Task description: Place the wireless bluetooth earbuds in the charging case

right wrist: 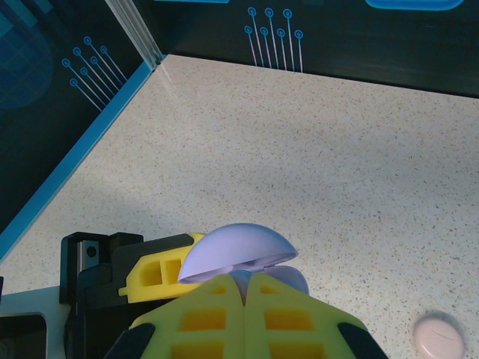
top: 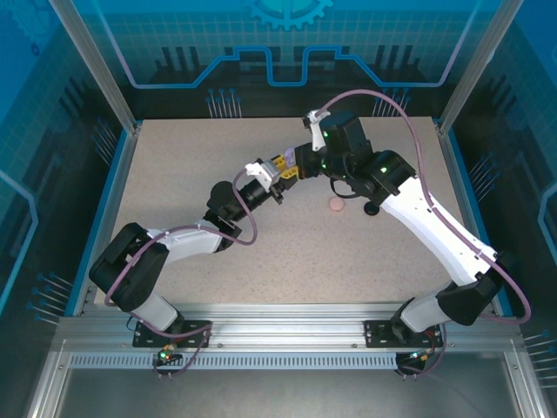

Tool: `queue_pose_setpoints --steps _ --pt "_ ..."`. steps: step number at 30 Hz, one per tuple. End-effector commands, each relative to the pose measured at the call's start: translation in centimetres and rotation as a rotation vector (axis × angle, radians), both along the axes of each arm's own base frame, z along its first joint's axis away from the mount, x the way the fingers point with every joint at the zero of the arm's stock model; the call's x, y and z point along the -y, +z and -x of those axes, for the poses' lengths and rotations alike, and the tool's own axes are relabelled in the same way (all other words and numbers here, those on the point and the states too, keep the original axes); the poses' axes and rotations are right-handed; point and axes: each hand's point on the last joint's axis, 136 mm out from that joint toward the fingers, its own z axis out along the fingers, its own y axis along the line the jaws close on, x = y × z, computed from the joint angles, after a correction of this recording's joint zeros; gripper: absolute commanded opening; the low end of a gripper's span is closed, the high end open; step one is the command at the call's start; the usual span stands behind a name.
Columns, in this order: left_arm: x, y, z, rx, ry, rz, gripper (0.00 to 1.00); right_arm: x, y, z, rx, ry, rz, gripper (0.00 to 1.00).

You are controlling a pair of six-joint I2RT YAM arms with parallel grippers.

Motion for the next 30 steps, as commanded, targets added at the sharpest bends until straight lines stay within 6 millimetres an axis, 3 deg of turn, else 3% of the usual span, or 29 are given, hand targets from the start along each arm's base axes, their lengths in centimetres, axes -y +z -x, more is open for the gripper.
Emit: queue_pose_setpoints --steps 1,12,23,30 --pt "-0.1 2.3 0.6 0.058 0.001 0.033 0.0 -0.8 -0.9 0.7 -0.007 0.036 0.03 0.0" --pt "-0.2 2.4 0.4 0.049 0.004 0.039 0.0 -1.0 -2.5 2.1 0.05 0.038 0.174 0.0" --pt "0.1 2.1 0.2 0.036 -0.008 0.032 0.0 -0.6 2.9 1.5 0.191 -0.014 0.042 0.0" --pt "0.1 2.1 0.1 0.035 -0.007 0.032 0.0 0.1 3.6 1.5 0.217 -0.037 0.023 0.0"
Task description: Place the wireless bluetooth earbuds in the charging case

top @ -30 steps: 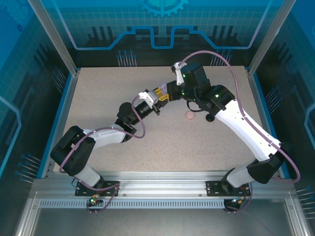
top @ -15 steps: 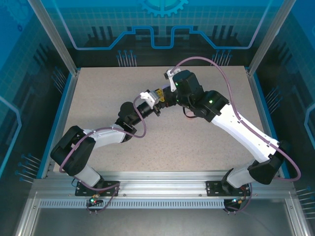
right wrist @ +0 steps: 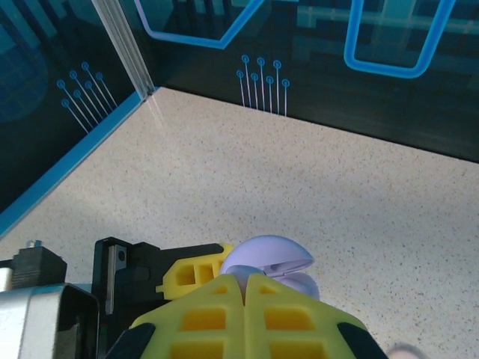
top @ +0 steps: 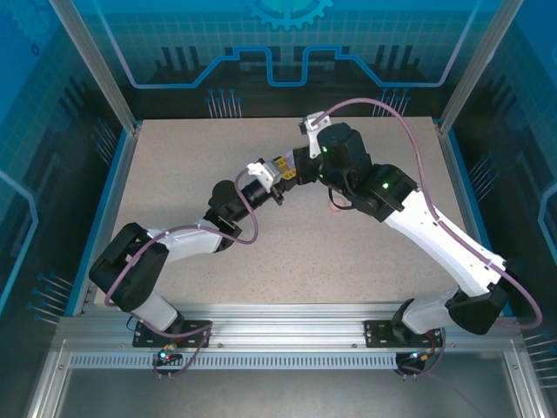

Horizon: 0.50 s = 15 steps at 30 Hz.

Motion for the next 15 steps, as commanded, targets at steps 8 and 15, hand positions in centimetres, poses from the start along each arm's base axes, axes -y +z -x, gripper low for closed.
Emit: queue_pose_setpoints --steps 8,15 --pt "0.0 3.0 0.4 0.068 -0.003 0.051 0.0 0.0 -1.1 0.3 -0.008 -0.001 0.0 0.0" --pt "-0.1 3.1 0.3 0.071 0.002 0.052 0.0 0.1 -2.3 0.1 -0.034 -0.004 0.011 0.0"
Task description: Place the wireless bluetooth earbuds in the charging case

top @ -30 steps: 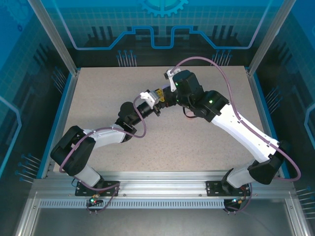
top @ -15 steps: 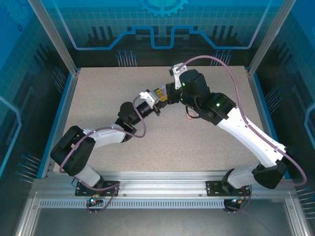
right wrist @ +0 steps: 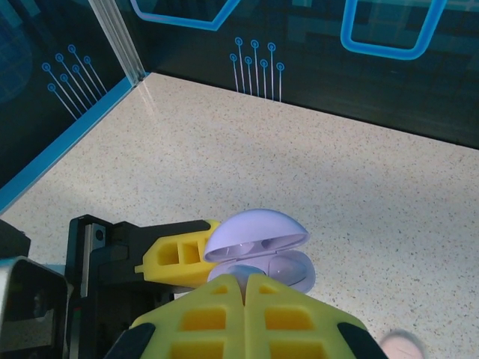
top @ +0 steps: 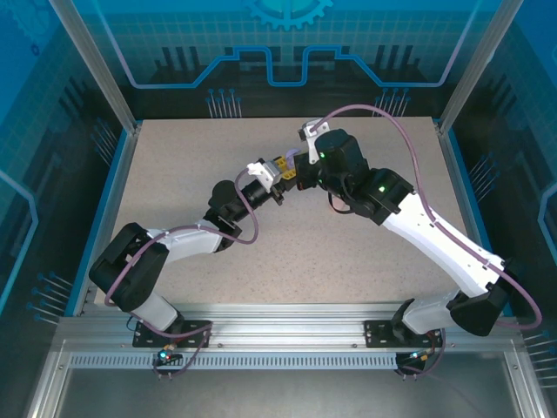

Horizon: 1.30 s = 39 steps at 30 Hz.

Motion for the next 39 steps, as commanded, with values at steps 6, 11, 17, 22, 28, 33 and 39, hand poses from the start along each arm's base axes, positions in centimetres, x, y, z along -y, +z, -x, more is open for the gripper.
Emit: queue_pose_setpoints --steps 6,11,17,22,28,33,39 --pt "-0.1 3.1 0.4 0.074 0.002 0.052 0.0 0.0 -1.0 0.0 -0.026 0.002 -0.005 0.0" --pt "-0.1 3.1 0.3 0.068 0.006 0.051 0.0 -0.4 -1.6 0.2 -0.043 0.032 0.006 0.0" --pt "-0.3 3.1 0.1 0.067 0.014 0.053 0.0 -0.5 -2.5 1.0 -0.062 0.066 0.029 0.0" --pt "-0.3 3.1 0.1 0.068 0.018 0.053 0.0 0.0 -3.3 1.3 -0.065 0.055 0.058 0.0" --pt "-0.2 3.1 0.1 0.064 0.013 0.054 0.0 0.8 -2.1 1.0 -0.028 0.016 0.043 0.0" --pt "-0.2 3.0 0.1 0.062 0.009 0.054 0.0 1.0 -0.6 0.6 0.01 0.0 0.024 0.0" --pt "-0.2 3.1 0.2 0.062 0.009 0.054 0.0 0.8 -1.1 0.4 -0.008 0.011 0.029 0.0"
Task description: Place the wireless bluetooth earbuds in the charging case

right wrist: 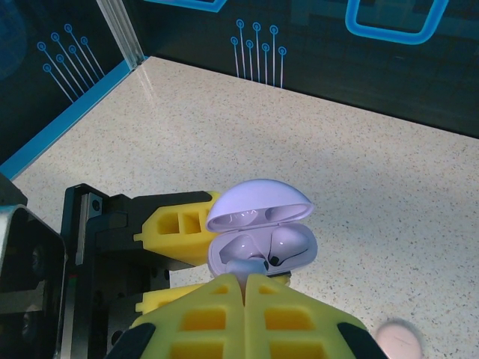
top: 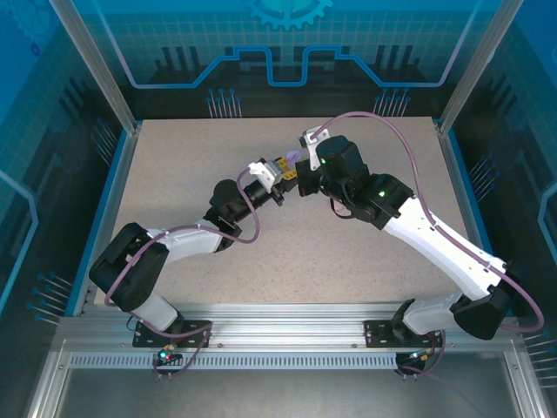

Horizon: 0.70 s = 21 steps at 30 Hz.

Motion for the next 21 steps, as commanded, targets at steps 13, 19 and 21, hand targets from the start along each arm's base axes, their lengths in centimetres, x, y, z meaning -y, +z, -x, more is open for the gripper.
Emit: queue_pose_setpoints --steps 13,19,21 --pt "-0.1 3.8 0.7 0.11 -0.008 0.057 0.0 -0.1 -0.6 0.2 -0.102 0.045 0.042 0.0" --pt "-0.1 3.7 1.0 0.125 -0.014 0.044 0.0 0.2 -1.1 -0.5 -0.147 0.024 0.092 0.0" --pt "0.0 3.5 1.1 0.122 -0.018 0.038 0.0 0.4 -1.0 -0.6 -0.144 0.015 0.086 0.0"
